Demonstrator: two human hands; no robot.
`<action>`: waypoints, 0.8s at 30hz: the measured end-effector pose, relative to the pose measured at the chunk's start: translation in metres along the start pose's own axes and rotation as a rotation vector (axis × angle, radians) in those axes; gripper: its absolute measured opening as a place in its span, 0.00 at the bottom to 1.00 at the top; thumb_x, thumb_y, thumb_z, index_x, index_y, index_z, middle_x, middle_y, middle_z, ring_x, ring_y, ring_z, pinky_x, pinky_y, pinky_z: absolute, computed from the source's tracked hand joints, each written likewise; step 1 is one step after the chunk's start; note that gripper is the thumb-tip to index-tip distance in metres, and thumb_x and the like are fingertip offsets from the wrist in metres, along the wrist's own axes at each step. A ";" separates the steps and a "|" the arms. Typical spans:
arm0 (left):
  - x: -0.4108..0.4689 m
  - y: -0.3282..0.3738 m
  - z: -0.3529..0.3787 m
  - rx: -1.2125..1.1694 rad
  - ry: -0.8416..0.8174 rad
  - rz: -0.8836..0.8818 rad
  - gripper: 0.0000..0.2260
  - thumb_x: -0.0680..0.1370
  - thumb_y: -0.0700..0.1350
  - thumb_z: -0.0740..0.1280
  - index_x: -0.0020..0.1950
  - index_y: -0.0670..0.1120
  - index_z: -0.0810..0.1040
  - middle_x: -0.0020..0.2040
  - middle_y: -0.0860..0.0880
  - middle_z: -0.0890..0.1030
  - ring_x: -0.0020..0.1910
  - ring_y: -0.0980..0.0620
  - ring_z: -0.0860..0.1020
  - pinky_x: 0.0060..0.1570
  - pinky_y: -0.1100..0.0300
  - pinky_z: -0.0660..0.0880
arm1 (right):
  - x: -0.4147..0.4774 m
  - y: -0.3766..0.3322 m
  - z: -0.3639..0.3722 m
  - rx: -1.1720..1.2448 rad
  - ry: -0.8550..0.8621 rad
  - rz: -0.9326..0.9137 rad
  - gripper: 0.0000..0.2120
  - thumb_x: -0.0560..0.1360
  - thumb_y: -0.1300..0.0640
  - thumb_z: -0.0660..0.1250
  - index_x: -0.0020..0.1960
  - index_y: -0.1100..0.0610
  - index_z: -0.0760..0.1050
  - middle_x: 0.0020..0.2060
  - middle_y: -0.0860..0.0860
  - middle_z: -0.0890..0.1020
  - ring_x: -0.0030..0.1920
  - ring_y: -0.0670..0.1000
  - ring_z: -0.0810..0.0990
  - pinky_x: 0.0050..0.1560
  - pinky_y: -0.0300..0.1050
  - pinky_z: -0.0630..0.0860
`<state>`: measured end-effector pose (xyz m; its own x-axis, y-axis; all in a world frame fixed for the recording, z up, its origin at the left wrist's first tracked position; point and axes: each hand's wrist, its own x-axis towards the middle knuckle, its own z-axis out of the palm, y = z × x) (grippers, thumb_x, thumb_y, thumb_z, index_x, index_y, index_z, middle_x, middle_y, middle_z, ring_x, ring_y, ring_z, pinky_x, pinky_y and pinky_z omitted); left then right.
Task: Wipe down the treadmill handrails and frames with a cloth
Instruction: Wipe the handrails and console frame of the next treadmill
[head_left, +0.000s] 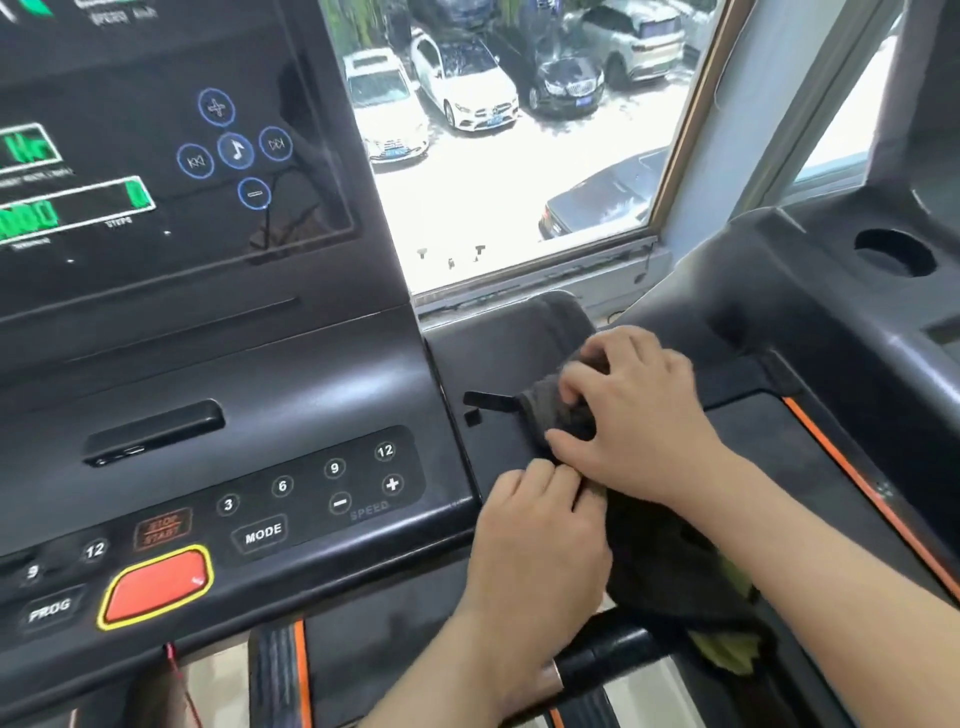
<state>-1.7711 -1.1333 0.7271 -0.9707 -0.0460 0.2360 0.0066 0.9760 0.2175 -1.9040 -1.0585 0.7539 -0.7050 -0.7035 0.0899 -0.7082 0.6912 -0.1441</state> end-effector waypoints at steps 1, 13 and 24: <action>-0.002 -0.005 -0.004 0.014 0.001 -0.014 0.06 0.74 0.48 0.64 0.43 0.49 0.80 0.40 0.52 0.78 0.41 0.50 0.73 0.41 0.56 0.68 | 0.002 -0.006 0.004 0.058 -0.001 -0.037 0.12 0.69 0.42 0.67 0.47 0.48 0.73 0.52 0.49 0.73 0.56 0.53 0.71 0.52 0.52 0.72; -0.018 -0.061 0.008 0.105 0.232 -0.269 0.10 0.72 0.43 0.61 0.49 0.45 0.78 0.48 0.49 0.76 0.44 0.47 0.71 0.44 0.55 0.65 | 0.046 -0.066 0.035 0.052 0.035 -0.185 0.08 0.79 0.50 0.62 0.53 0.47 0.80 0.48 0.46 0.82 0.54 0.51 0.76 0.51 0.51 0.65; -0.021 -0.063 0.015 0.204 0.276 -0.168 0.06 0.73 0.42 0.61 0.45 0.45 0.76 0.44 0.48 0.75 0.40 0.47 0.72 0.40 0.53 0.70 | 0.054 -0.062 0.018 -0.107 -0.226 -0.102 0.13 0.79 0.49 0.57 0.50 0.51 0.79 0.49 0.49 0.69 0.53 0.52 0.63 0.52 0.53 0.61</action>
<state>-1.7547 -1.1908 0.6945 -0.8526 -0.2370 0.4657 -0.2216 0.9711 0.0886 -1.8970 -1.1423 0.7504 -0.6115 -0.7813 -0.1254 -0.7838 0.6198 -0.0394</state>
